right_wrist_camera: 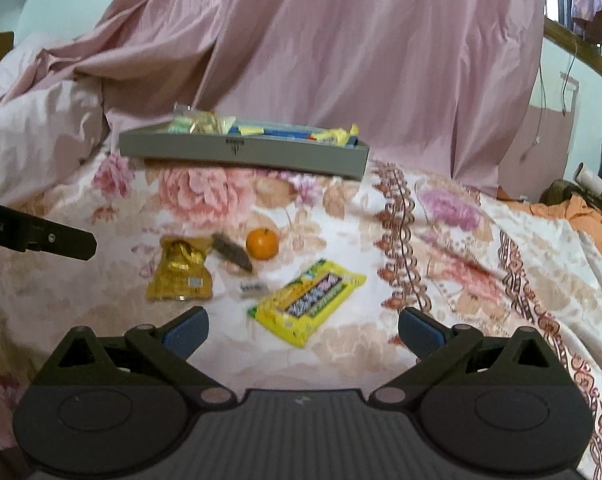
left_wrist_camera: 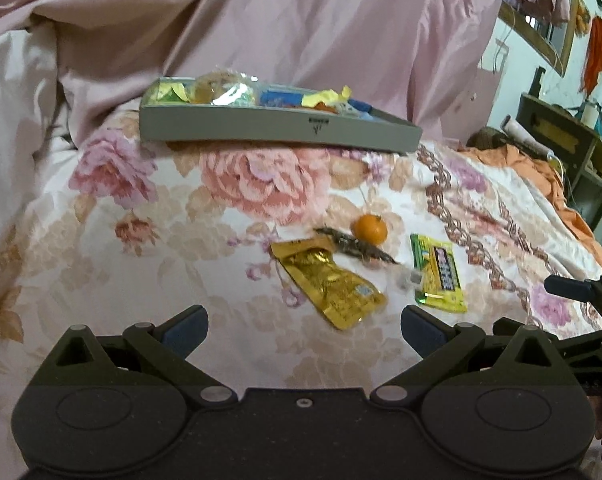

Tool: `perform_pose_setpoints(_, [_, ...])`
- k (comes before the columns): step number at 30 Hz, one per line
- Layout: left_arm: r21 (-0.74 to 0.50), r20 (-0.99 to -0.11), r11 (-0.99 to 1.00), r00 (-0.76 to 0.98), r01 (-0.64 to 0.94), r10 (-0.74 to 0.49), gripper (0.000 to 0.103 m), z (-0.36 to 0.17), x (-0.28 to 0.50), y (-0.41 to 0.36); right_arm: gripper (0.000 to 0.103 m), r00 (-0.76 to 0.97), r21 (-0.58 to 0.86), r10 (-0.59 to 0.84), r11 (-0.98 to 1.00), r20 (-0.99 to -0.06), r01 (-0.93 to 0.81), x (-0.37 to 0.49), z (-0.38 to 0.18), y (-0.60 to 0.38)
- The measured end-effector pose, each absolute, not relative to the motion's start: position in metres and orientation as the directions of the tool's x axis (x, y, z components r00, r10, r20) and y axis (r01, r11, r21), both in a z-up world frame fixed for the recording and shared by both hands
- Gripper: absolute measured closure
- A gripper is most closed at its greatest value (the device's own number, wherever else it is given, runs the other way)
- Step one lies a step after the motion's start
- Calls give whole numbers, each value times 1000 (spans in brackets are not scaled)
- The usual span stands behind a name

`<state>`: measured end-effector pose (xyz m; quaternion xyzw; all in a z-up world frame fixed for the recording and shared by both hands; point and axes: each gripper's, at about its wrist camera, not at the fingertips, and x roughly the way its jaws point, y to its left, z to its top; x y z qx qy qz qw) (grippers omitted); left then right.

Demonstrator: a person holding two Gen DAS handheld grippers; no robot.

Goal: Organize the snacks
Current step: 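Move both tools back over the remaining loose snacks, then grasp the yellow-green candy bar pack with the right tool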

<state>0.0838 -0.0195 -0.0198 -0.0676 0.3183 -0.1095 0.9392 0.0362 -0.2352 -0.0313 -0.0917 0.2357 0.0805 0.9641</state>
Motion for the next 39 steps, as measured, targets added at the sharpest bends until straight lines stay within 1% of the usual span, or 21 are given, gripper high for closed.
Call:
perform_pose_setpoints(17, [-166, -612, 968, 750, 189, -251, 1, -36, 92, -23, 0, 830, -174, 65, 966, -554, -192, 55, -49, -226])
perform_pose_setpoints(27, [-144, -622, 967, 740, 212, -255, 1, -46, 100, -26, 0, 823, -181, 46, 967, -567, -179, 66, -55, -229])
perform_pose_setpoints(34, [-123, -623, 963, 737, 240, -263, 1, -54, 106, -31, 0, 837, -190, 18, 971, -547, -145, 78, -55, -235])
perform_pose_setpoints(39, [-146, -610, 954, 735, 263, -296, 1, -55, 121, -37, 0, 832, -191, -6, 974, -555, -120, 96, -55, -240])
